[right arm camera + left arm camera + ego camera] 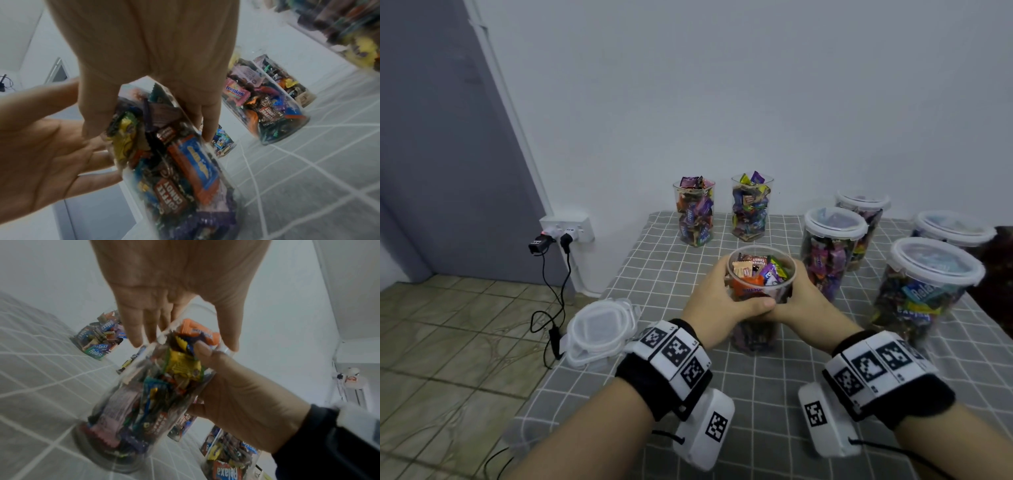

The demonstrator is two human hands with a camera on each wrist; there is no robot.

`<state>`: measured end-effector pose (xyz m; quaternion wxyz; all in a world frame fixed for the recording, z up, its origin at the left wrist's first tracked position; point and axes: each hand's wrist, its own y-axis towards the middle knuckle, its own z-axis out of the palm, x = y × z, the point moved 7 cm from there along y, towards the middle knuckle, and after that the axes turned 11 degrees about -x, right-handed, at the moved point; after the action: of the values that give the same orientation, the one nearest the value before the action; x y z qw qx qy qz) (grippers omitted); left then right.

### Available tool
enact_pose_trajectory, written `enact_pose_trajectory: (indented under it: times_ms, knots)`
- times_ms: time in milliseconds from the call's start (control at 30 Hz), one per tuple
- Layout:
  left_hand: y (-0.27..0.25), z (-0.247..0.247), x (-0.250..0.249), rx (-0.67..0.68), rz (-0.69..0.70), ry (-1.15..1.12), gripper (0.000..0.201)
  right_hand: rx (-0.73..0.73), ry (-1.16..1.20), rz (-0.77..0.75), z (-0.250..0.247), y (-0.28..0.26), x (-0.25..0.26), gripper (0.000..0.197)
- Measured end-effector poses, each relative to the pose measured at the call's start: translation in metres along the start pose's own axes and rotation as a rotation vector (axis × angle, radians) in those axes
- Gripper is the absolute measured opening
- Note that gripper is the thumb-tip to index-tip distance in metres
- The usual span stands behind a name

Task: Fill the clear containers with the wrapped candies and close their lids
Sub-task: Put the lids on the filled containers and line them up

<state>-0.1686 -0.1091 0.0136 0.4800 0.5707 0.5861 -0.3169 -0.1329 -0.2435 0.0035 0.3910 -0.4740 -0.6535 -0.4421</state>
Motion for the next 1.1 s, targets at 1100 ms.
enact_pose_trajectory:
  times_ms: [1100]
  knots:
    - [0.012,-0.112,-0.011,0.016,-0.030,0.787,0.093,0.025,-0.032,0.084,0.001,-0.005,0.004,0.075]
